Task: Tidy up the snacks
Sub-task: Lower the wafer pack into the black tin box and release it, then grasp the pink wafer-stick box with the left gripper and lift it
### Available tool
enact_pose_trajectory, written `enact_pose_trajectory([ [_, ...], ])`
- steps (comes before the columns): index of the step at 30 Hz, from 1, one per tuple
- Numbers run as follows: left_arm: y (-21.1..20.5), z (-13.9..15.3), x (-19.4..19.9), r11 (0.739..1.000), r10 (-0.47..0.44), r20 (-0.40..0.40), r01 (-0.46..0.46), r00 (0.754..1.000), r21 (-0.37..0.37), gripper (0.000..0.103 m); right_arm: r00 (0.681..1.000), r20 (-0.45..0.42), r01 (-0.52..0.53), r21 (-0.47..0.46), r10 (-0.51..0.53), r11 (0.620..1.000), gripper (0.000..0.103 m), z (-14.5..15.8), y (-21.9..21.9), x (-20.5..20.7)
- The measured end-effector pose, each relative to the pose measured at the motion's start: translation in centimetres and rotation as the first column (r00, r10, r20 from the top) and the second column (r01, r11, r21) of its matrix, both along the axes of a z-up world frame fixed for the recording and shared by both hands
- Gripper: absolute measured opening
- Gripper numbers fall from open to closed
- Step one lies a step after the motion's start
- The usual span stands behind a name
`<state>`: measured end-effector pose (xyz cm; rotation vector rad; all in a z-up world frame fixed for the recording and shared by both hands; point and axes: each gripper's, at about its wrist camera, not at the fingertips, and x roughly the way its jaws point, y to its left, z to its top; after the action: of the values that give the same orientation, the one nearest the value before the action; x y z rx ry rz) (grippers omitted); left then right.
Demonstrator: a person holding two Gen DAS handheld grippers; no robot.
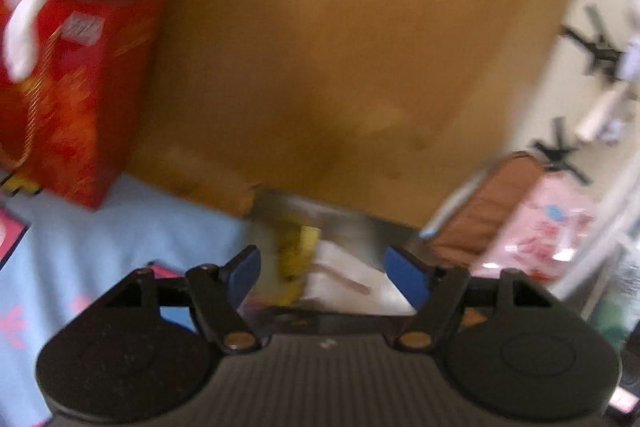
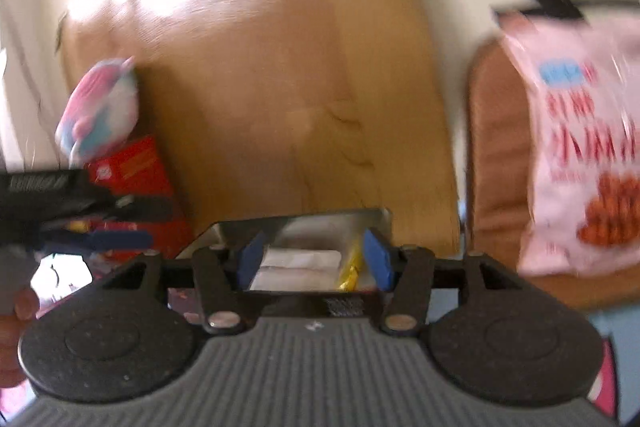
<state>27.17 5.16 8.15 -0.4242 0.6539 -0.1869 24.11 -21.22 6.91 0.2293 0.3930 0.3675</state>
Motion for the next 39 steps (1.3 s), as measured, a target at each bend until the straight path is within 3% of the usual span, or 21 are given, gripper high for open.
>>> enact_pose_trajectory([
  [3,0.2,-1.6,1.1,1.000,0.015,-0.061,-0.016,0.998,-0.005,0.068,0.995,-0.096,0.032,0.049,-0.027,0.998,0.060,-1.7,-1.2,1.4],
  [6,-0.9,-2.5,1.5,0.999,-0.005,-0.082,0.008,0.997,0.036,0.066,0.985,-0.170,0.006,0.094,0.010,0.996,0.062,-2.9,-0.8,2.2],
  [9,-1.9,-2.3,0.8,0.994,-0.006,-0.062,0.013,0.998,0.105,0.068,0.986,-0.165,0.012,0.058,-0.002,0.998,0.064,-2.8,0.1,1.1],
  [15,0.0,-2.3,-1.2,0.998,-0.046,-0.048,0.048,0.998,0.043,0.076,0.991,-0.128,-0.028,0.068,0.036,0.997,0.063,-3.0,-0.1,-2.1],
  [17,0.5,-2.4,-2.6,0.998,-0.029,-0.021,0.030,0.999,0.050,0.077,0.995,-0.094,0.034,0.075,-0.027,0.997,0.064,-2.9,-0.7,-4.0],
  [19,1.1,-2.7,-3.7,0.999,-0.030,-0.022,0.030,0.999,0.027,0.077,0.994,-0.098,0.056,0.143,-0.042,0.988,0.064,-3.2,-1.7,-5.2],
  [21,1.0,-3.5,-4.2,0.999,-0.048,-0.053,0.048,0.997,-0.001,0.075,0.988,-0.149,0.002,0.200,0.029,0.980,0.061,-3.8,-1.5,-5.2],
  [24,-0.4,-5.1,-4.2,0.997,-0.074,-0.113,0.075,0.991,0.006,0.066,0.982,-0.182,-0.029,0.104,0.048,0.994,0.057,-4.3,1.4,-4.0],
  [25,-0.6,-5.5,-4.2,0.996,-0.088,-0.133,0.090,0.987,0.008,0.056,0.979,-0.197,-0.029,0.084,0.045,0.996,0.056,-4.5,2.3,-3.3],
  [27,-0.9,-6.3,-4.9,0.992,-0.123,-0.147,0.121,0.981,-0.022,0.055,0.968,-0.243,-0.039,0.082,0.058,0.996,0.043,-5.4,3.6,-1.6],
  [29,-1.4,-6.0,-6.1,0.988,-0.147,-0.137,0.151,0.980,0.020,0.050,0.946,-0.311,-0.067,0.071,0.086,0.995,0.039,-6.6,4.7,-0.9],
  [31,-1.7,-5.8,-7.6,0.982,-0.182,-0.142,0.188,0.973,0.029,0.050,0.944,-0.309,-0.100,0.064,0.115,0.993,0.037,-6.5,5.1,-2.5],
  [32,-1.7,-5.8,-8.5,0.978,-0.198,-0.144,0.204,0.970,0.029,0.050,0.934,-0.322,-0.148,0.056,0.158,0.987,0.027,-6.6,5.5,-3.4],
  [33,-1.8,-5.8,-9.3,0.976,-0.210,-0.140,0.217,0.968,0.035,0.051,0.922,-0.332,-0.193,0.054,0.200,0.980,0.024,-6.8,5.7,-4.4],
  [34,-1.7,-5.7,-10.2,0.973,-0.219,-0.142,0.226,0.965,0.039,0.053,0.921,-0.322,-0.220,0.031,0.218,0.975,0.024,-6.8,5.9,-5.6],
  [37,-0.3,-5.3,-12.6,0.973,-0.228,-0.118,0.229,0.966,-0.010,0.058,0.977,-0.160,-0.165,-0.127,0.143,0.978,0.028,-5.8,5.3,-10.5],
  [39,1.3,-4.9,-13.9,0.979,-0.201,-0.096,0.196,0.975,-0.062,0.062,0.989,-0.091,-0.127,-0.076,0.120,0.989,0.035,-5.1,3.4,-13.2],
])
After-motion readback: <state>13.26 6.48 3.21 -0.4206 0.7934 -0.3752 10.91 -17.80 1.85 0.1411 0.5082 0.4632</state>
